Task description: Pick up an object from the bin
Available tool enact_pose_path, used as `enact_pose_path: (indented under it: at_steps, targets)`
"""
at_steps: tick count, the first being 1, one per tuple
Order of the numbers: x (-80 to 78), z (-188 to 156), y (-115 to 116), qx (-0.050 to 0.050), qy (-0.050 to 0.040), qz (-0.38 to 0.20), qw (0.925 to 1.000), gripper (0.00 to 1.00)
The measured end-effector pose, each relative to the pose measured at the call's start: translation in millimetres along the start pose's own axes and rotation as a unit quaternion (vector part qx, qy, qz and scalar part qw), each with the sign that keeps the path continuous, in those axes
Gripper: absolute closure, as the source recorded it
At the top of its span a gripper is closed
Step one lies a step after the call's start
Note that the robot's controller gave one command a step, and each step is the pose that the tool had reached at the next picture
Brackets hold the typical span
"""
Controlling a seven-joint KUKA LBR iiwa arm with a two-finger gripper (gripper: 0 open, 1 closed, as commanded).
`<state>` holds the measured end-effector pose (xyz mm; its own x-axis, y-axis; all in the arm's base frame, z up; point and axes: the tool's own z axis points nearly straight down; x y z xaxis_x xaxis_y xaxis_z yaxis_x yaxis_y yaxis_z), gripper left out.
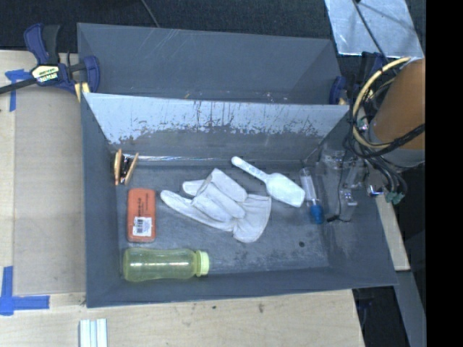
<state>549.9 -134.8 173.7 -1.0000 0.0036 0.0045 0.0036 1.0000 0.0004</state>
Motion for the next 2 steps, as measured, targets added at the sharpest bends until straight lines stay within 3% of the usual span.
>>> enact_pose_path:
  at_steps: [1, 2]
  targets:
    - [-1.7, -5, 1, 0.001, -0.0042, -0.002, 1.0000, 0.00]
    - [-10.4, 44, 18, 0.002, -0.0078, 0.004, 1.0000, 0.00]
